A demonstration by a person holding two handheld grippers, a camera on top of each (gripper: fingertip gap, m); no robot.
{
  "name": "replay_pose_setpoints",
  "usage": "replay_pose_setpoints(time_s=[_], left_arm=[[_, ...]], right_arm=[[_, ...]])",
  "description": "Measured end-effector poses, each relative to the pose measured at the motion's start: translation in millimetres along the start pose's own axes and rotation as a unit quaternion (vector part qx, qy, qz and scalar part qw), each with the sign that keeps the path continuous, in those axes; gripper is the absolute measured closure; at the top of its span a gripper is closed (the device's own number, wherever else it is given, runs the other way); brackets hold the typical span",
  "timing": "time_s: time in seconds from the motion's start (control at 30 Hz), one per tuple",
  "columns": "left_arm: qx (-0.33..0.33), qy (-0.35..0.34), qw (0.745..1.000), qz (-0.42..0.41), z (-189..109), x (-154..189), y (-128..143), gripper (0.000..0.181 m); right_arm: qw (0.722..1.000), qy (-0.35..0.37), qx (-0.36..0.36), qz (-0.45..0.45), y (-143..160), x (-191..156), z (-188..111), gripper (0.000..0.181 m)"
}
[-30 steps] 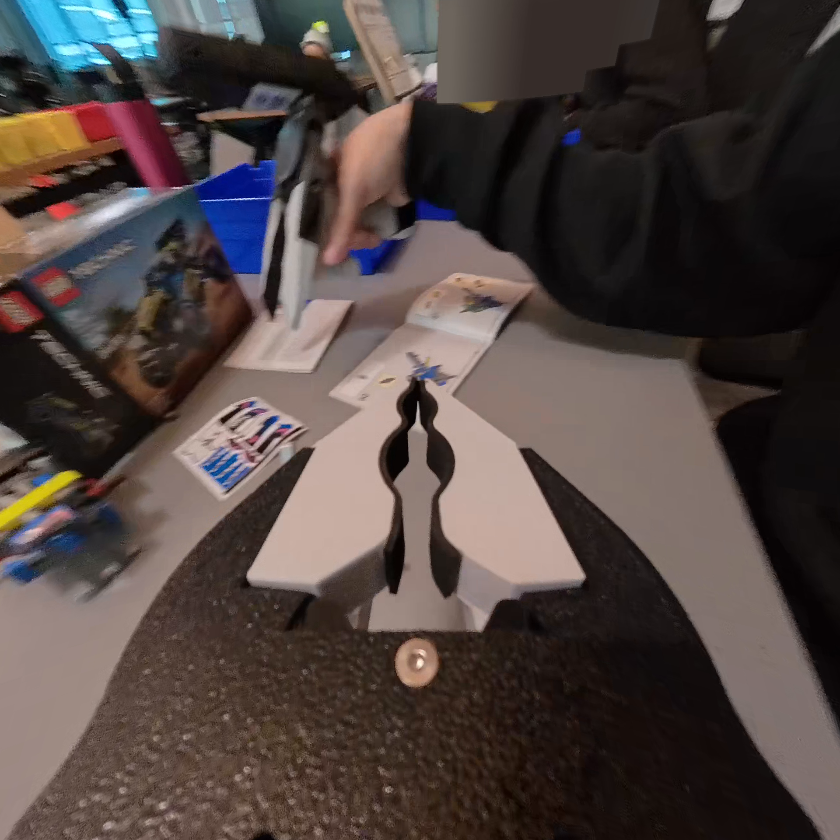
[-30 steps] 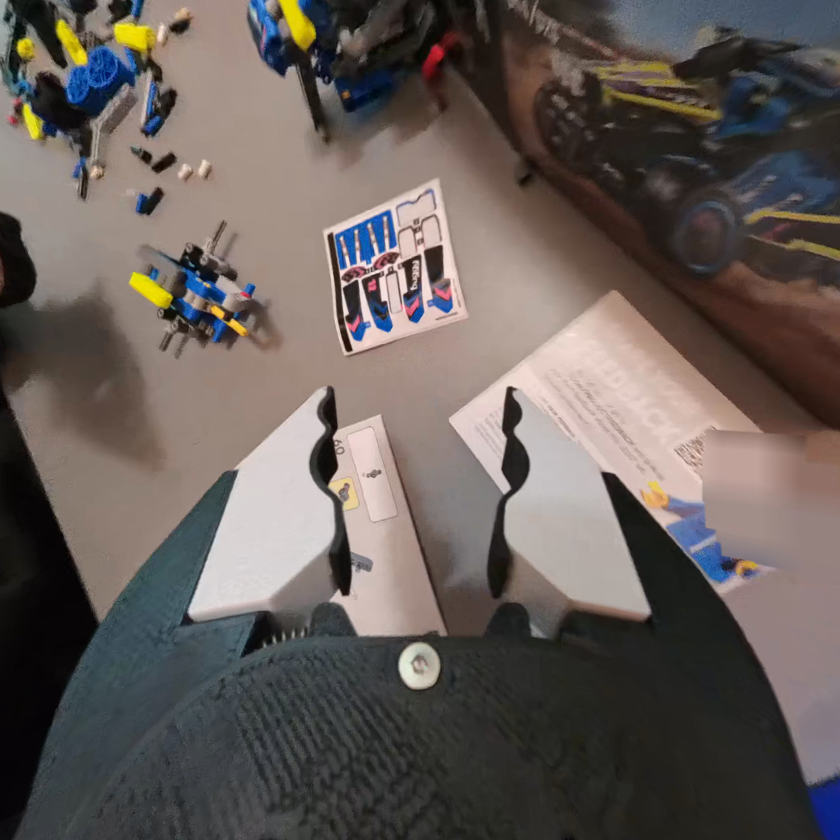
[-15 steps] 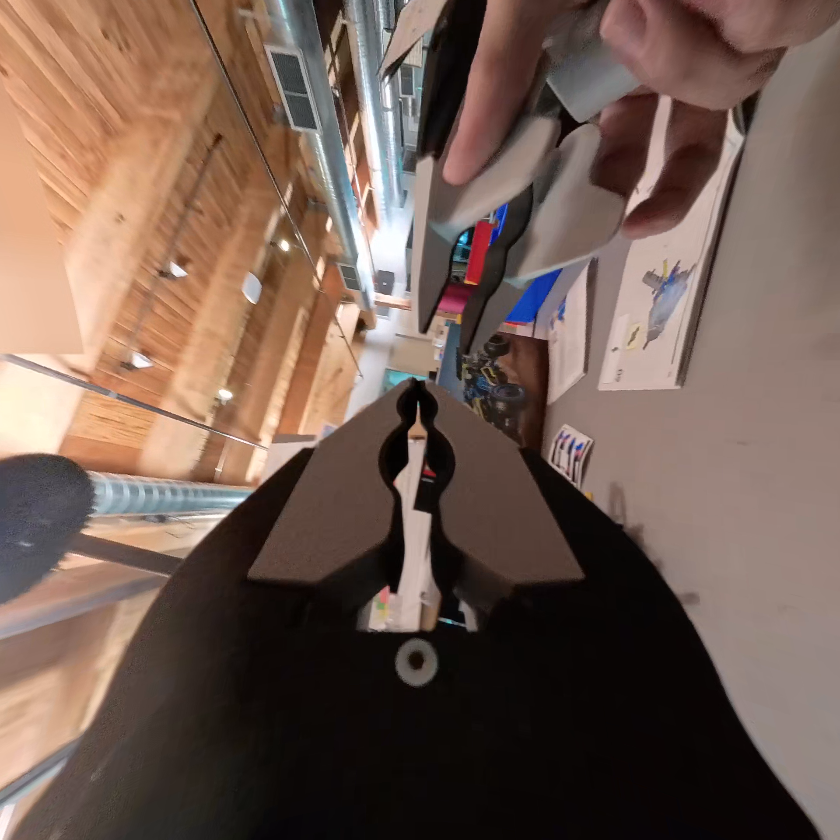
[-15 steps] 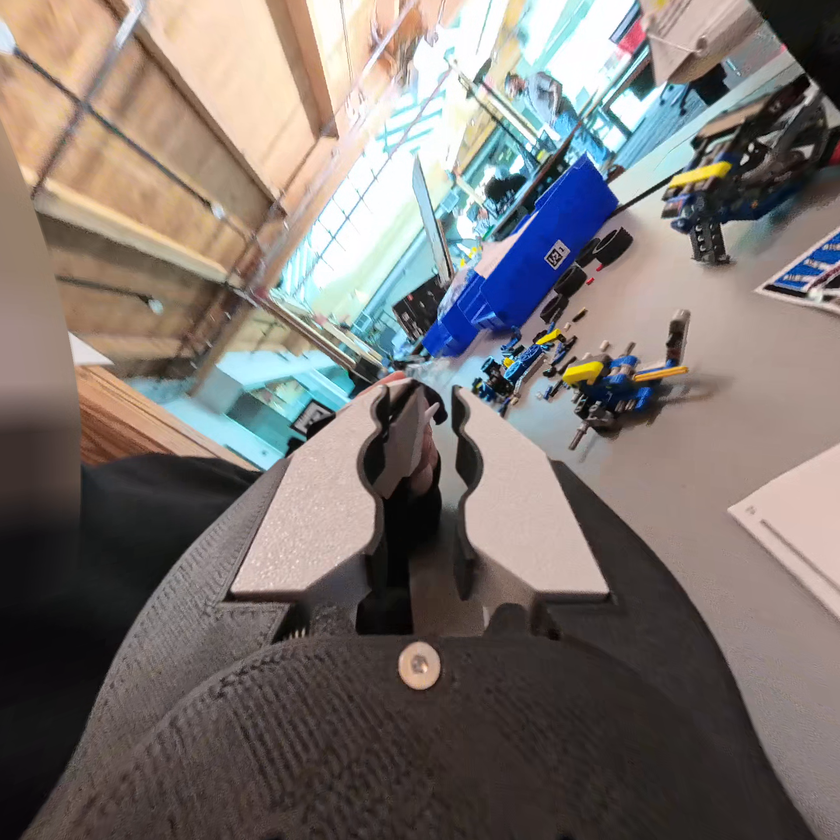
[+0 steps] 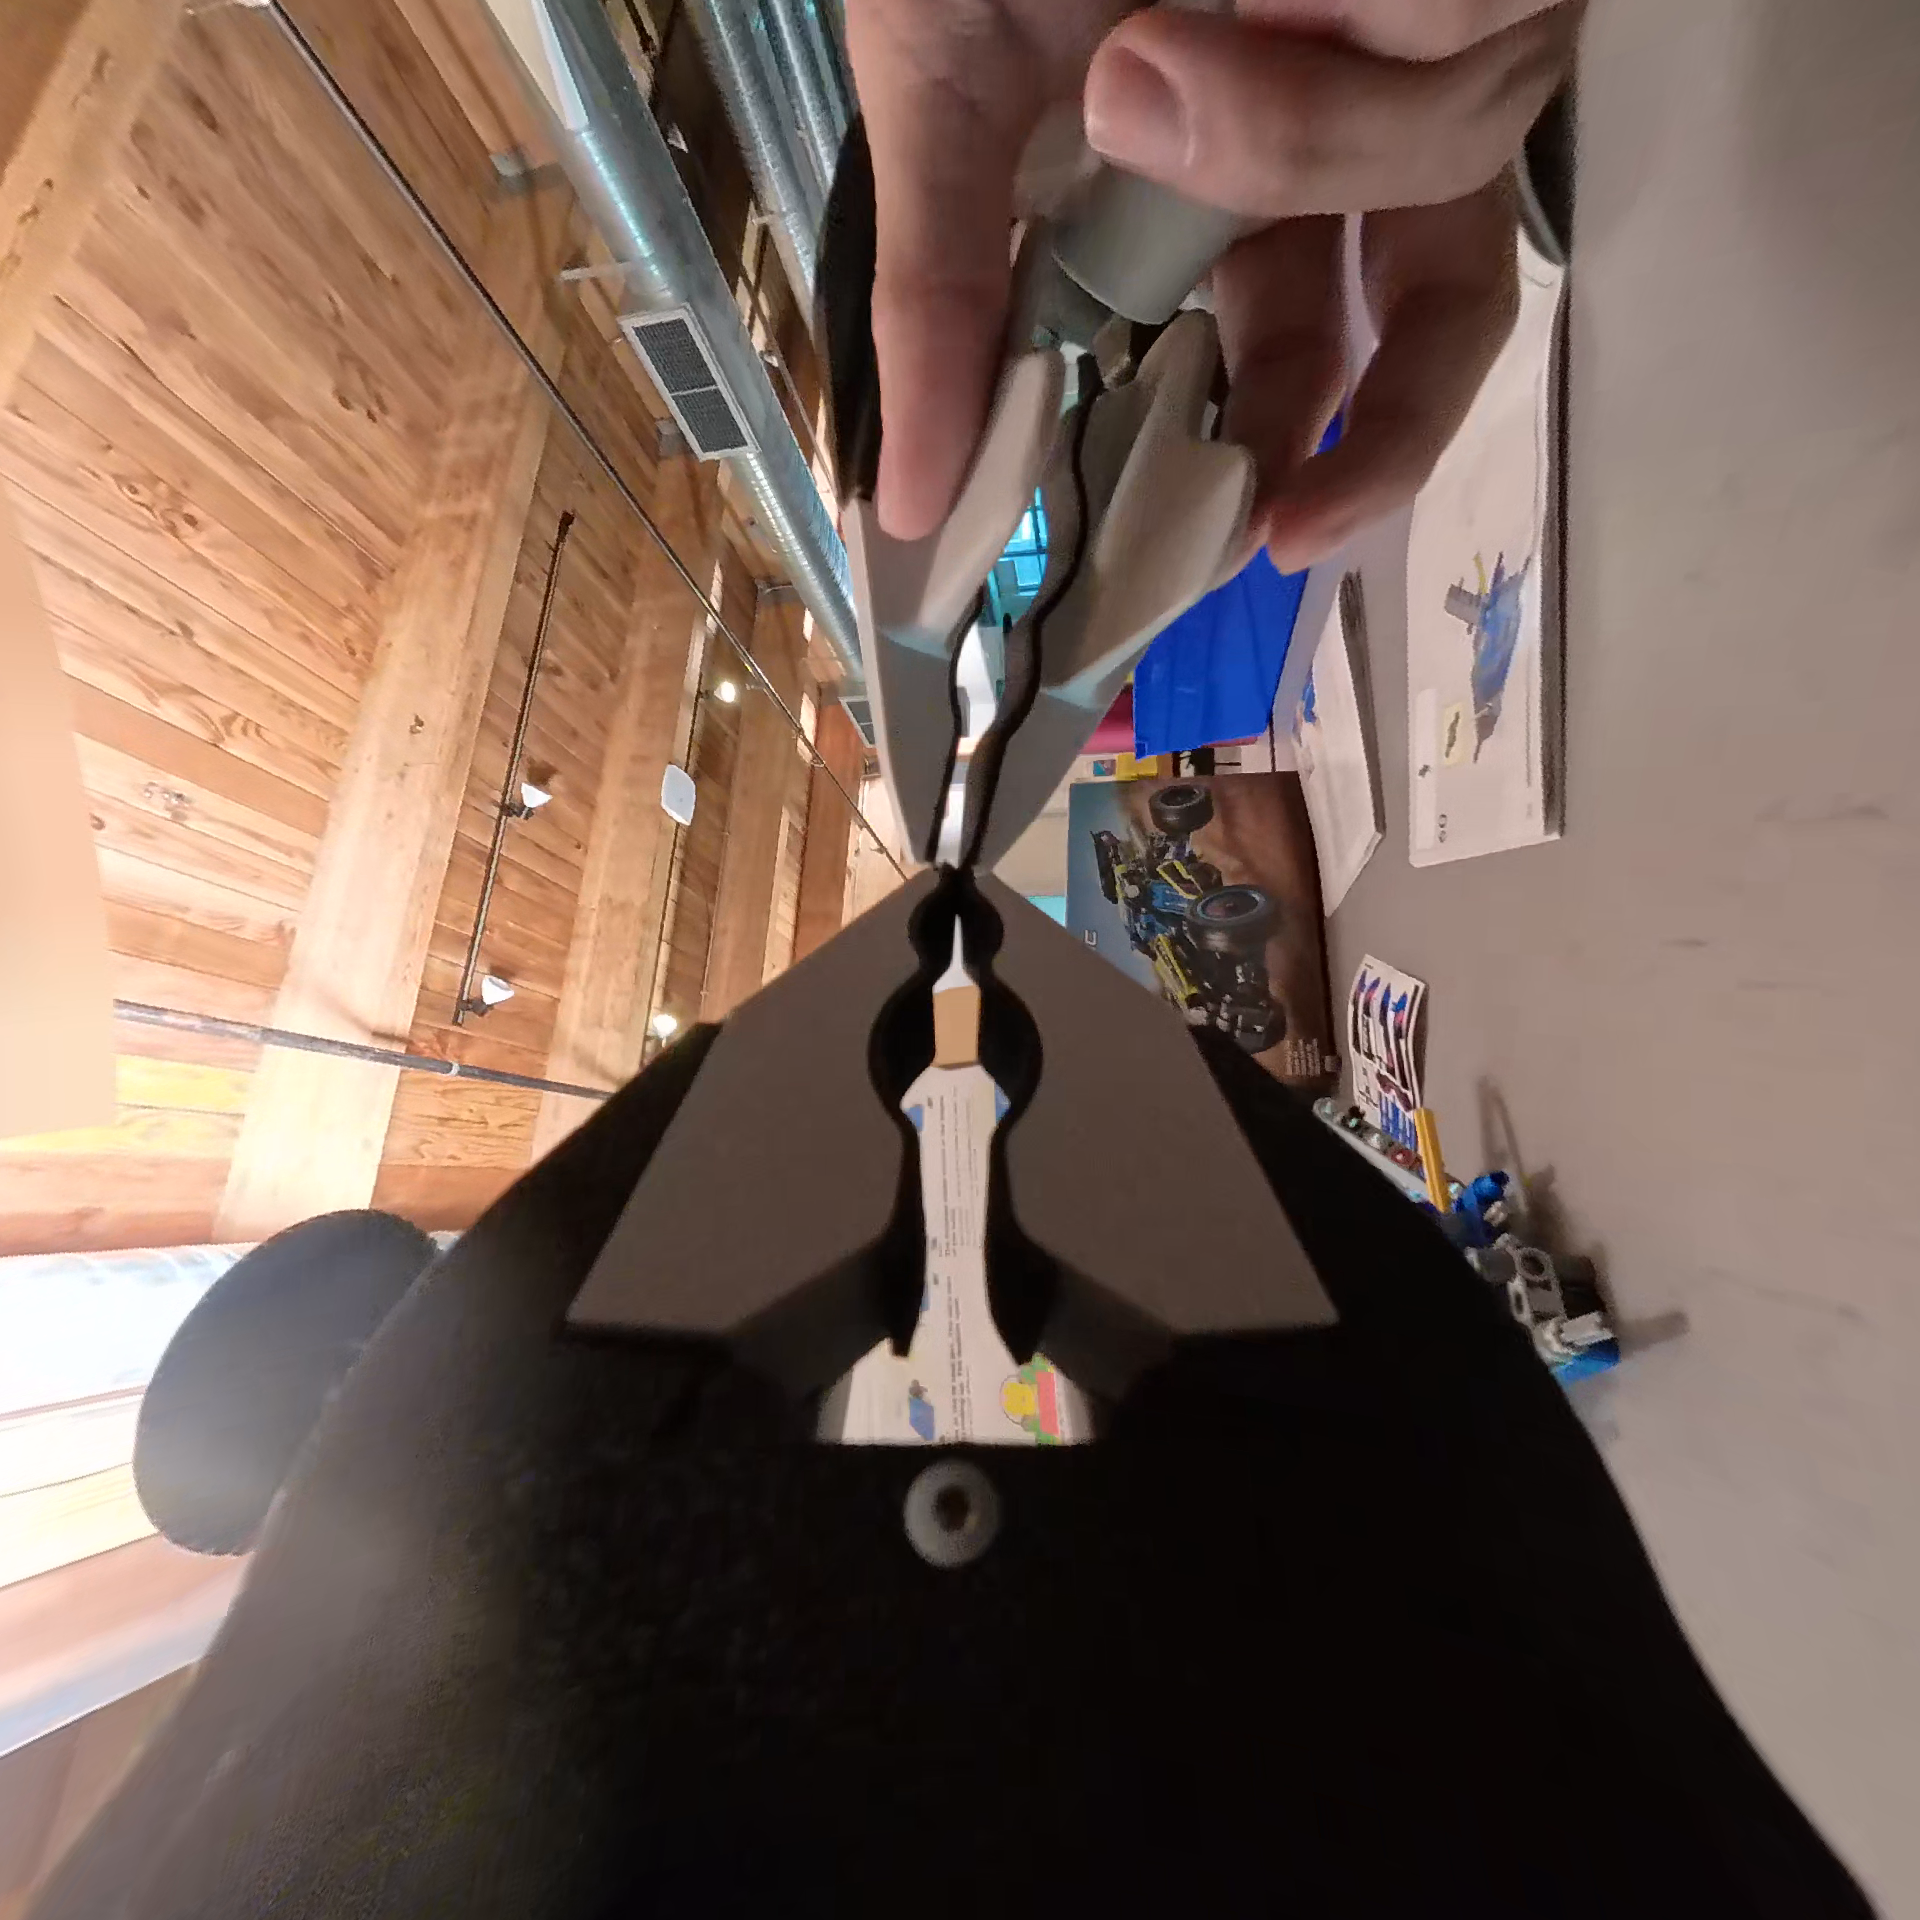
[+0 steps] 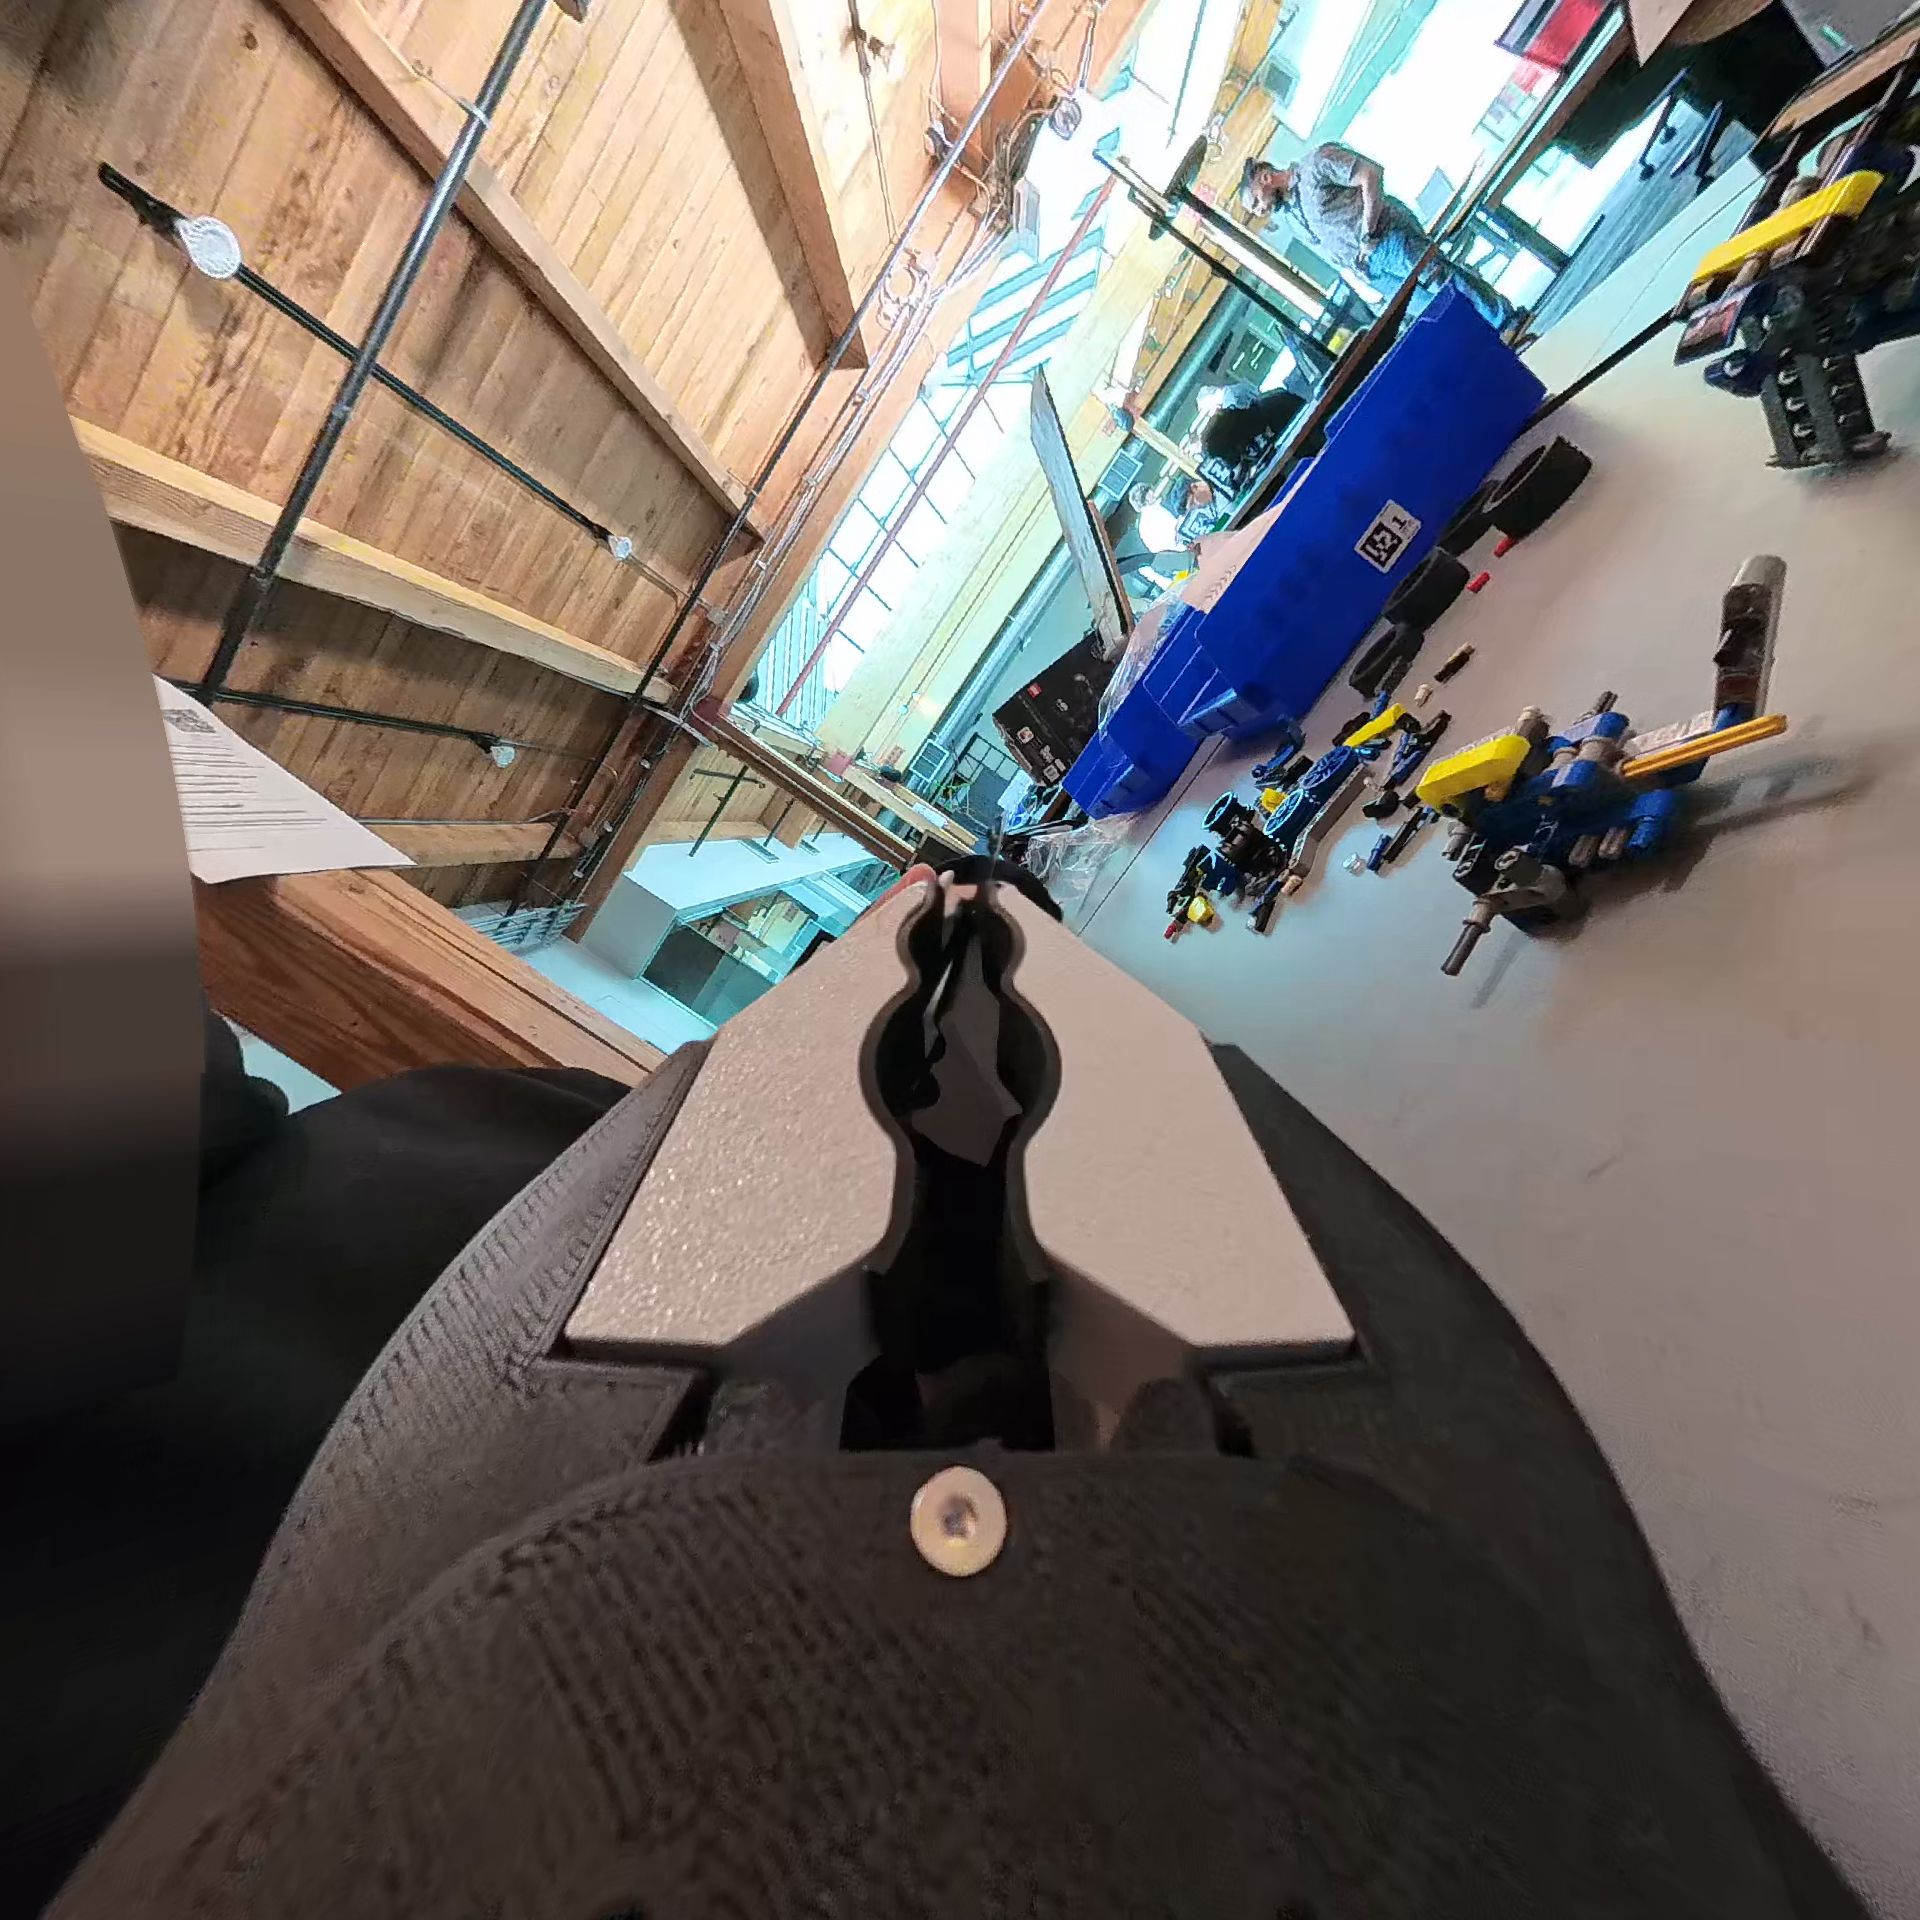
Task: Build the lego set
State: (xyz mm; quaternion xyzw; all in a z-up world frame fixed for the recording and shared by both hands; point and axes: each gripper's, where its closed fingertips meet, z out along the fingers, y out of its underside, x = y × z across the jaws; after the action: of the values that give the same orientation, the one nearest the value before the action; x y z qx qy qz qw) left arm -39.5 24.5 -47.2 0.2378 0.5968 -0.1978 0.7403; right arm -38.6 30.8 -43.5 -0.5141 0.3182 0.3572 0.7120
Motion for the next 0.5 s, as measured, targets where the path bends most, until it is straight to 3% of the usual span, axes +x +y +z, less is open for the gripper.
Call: replay_pose_setpoints(time_s=[0.2,0.5], left_arm=[[0.007,-0.009,1.000,0.021,-2.4,-4.5,-5.5,0.181],[0.006,0.001,0.999,0.035,-3.2,-0.2,-8.4,0.181]], right_arm=[[0.999,0.040,0.002,-0.018,0.1,7.9,-6.4,0.165],[1.000,0.016,-0.003,-0.024,5.0,-1.6,-3.2,0.181]])
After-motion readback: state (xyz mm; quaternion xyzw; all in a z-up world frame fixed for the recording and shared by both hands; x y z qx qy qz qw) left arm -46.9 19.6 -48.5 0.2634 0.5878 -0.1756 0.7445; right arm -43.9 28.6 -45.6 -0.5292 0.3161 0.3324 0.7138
